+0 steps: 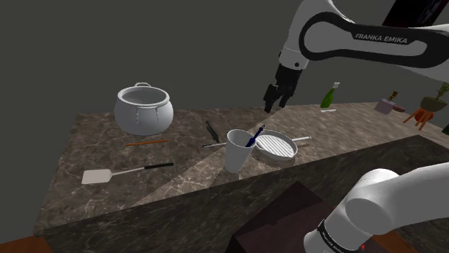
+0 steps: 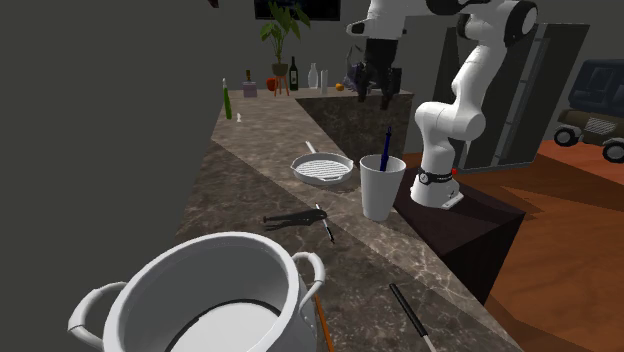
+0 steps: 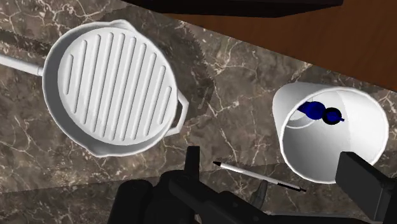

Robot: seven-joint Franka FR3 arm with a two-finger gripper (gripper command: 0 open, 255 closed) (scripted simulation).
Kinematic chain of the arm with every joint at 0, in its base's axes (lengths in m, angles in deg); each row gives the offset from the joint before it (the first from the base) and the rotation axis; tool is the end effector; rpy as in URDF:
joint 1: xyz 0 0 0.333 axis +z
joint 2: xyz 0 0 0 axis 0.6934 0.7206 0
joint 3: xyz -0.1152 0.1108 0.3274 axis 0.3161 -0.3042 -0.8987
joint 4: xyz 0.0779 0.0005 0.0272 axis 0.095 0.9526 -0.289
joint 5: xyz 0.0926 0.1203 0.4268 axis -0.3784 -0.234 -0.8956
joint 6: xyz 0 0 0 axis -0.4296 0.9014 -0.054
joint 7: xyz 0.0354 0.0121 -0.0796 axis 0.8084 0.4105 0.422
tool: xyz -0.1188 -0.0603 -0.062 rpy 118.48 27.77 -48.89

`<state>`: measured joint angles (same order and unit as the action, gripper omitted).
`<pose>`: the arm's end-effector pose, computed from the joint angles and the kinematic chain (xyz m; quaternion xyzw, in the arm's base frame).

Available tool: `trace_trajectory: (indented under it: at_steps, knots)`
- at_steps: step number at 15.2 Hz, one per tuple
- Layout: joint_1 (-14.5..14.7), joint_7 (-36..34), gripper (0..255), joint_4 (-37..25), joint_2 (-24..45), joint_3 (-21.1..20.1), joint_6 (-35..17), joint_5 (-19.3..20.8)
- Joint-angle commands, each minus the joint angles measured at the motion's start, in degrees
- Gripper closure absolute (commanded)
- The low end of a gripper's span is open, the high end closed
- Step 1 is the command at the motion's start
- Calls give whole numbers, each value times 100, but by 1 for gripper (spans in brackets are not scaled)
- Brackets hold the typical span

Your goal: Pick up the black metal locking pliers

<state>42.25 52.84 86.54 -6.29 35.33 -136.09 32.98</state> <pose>0.4186 0.0394 0.5829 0.9996 0.0044 0.0197 0.0215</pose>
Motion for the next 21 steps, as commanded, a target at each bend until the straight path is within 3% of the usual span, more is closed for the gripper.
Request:
trace_trajectory:
  at_steps: [1,11,21]
  knots:
    - [-29,-151,0,-118,407,-59,-199,-28]
    - [-100,-926,0,-1202,2655,-305,-912,-28]
    - [-13,-1586,0,-3017,5031,-316,-1038,75]
